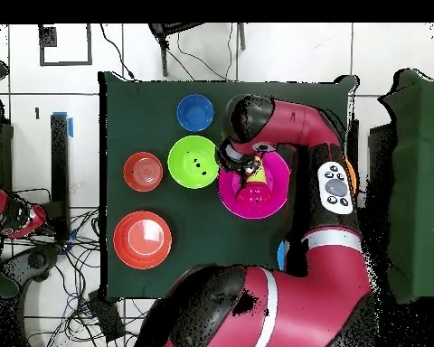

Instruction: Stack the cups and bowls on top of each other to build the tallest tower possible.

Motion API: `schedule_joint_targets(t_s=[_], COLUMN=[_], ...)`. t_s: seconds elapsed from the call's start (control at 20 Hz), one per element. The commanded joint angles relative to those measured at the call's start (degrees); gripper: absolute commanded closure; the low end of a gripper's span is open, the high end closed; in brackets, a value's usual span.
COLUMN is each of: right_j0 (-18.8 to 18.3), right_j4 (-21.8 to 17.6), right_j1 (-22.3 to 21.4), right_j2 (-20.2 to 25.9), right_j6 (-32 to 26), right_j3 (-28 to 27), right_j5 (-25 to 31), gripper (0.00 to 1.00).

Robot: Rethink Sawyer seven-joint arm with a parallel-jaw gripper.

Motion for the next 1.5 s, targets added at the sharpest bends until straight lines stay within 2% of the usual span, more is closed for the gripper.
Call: schedule_joint_targets(t_s=[0.05, 0.6, 1.1, 1.5], right_j0=[-1.9, -3.3, -4.7, -5.1], right_j4=[-5.7, -7.5, -7.8, -8.1], right_j1=[-2.0, -3.0, 0.2, 1.8], right_j2=[2.0, 2.8, 4.9, 5.3], right_j6=[-15.4, -15.1, -14.4, -15.3], right_j3=[3.5, 5.9, 4.8, 3.2], right_j5=[0.8, -0.3, -4.4, -3.1], gripper=[0.00, 0.00, 0.00, 0.00])
